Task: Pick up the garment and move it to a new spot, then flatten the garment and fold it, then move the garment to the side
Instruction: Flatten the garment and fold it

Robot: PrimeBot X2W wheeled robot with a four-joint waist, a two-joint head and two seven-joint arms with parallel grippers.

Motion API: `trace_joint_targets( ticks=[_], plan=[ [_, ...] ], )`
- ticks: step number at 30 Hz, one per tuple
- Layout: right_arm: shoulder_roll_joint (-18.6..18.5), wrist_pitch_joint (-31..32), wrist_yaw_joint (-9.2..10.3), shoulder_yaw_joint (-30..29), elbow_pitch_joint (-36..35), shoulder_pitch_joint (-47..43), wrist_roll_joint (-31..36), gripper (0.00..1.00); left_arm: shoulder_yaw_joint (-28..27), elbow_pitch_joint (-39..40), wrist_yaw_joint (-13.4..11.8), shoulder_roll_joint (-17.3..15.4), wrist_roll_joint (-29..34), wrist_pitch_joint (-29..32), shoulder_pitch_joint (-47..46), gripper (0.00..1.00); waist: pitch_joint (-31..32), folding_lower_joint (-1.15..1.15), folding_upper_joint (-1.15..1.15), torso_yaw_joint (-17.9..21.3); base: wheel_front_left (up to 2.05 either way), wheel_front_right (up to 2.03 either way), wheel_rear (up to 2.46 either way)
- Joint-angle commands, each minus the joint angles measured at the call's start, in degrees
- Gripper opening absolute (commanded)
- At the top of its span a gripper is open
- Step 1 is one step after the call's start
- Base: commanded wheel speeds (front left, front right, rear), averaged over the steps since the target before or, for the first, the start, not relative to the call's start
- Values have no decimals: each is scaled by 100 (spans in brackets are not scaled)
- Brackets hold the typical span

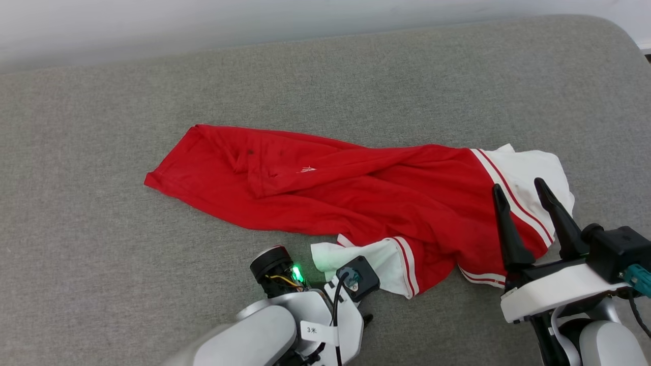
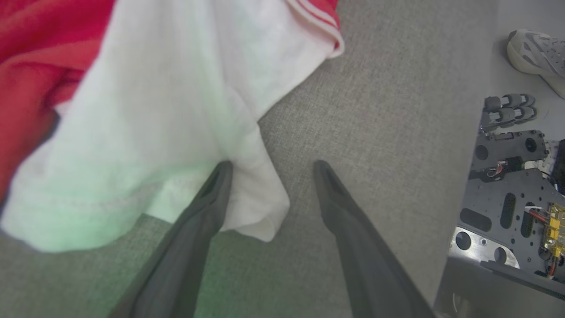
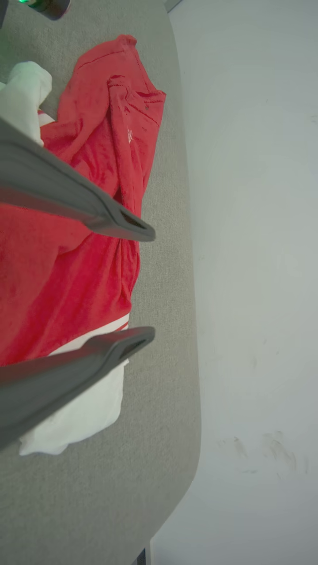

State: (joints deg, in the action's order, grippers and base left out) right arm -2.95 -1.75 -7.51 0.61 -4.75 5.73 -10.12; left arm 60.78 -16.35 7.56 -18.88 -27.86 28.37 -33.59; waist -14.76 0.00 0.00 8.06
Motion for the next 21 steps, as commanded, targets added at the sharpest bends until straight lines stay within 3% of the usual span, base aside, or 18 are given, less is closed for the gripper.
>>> trace_joint_targets(
  ticks=[1, 4, 10, 14, 21],
  plan=[
    [13, -38, 4, 32, 53, 90, -45, 100, 206, -254, -14, -138, -113, 180, 85, 0, -20, 0, 0, -5, 0, 0, 0],
    [12, -81, 4, 19, 107, 96, -88, 100, 181, -229, -19, -155, -128, -44, -10, 0, -1, 0, 0, -40, 0, 0, 0],
    [12, -75, 4, -80, 216, -9, -127, 100, -207, -141, -316, -235, -202, -579, -29, 0, 184, 0, 0, -187, 0, 0, 0],
    [12, -39, 4, -131, 250, -102, -154, 100, -541, 80, -638, -313, -352, -968, 149, 0, 362, 0, 0, -318, 0, 0, 0],
    [12, 56, 4, -265, 197, -287, -149, 100, -1196, 535, -1300, -727, -699, -1439, 690, 0, 644, 0, 0, -558, 0, 0, 0]
  ],
)
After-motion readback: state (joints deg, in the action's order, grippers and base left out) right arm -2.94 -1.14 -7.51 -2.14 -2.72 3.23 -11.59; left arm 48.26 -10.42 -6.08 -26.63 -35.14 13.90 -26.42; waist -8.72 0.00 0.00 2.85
